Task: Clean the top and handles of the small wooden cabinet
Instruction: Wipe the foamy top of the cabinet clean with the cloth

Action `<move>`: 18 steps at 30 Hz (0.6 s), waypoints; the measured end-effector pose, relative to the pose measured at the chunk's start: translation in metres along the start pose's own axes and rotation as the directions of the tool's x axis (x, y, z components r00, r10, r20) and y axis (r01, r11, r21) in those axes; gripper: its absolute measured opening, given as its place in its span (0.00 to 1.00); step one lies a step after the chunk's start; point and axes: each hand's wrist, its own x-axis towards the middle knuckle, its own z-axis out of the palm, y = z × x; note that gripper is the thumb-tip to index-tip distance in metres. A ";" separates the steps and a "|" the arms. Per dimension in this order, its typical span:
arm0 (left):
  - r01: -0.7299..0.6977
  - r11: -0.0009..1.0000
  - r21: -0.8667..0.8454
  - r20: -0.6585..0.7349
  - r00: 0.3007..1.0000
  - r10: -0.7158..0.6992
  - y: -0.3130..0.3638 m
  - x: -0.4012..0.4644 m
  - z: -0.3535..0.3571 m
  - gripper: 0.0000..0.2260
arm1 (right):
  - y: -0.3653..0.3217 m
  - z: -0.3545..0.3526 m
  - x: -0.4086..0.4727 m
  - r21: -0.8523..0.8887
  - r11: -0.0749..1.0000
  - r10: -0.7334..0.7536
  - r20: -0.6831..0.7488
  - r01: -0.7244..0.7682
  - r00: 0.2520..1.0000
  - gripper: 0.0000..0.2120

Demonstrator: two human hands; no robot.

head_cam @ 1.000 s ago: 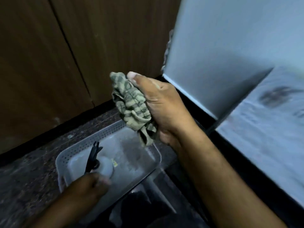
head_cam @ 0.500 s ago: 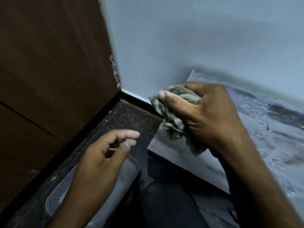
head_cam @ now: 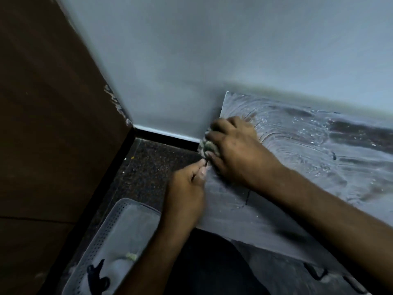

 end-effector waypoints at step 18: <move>0.184 0.981 0.063 0.056 0.981 -0.187 0.014 0.068 0.014 0.10 | 0.032 0.021 0.016 0.282 0.959 0.046 -0.086 -0.020 0.995 0.18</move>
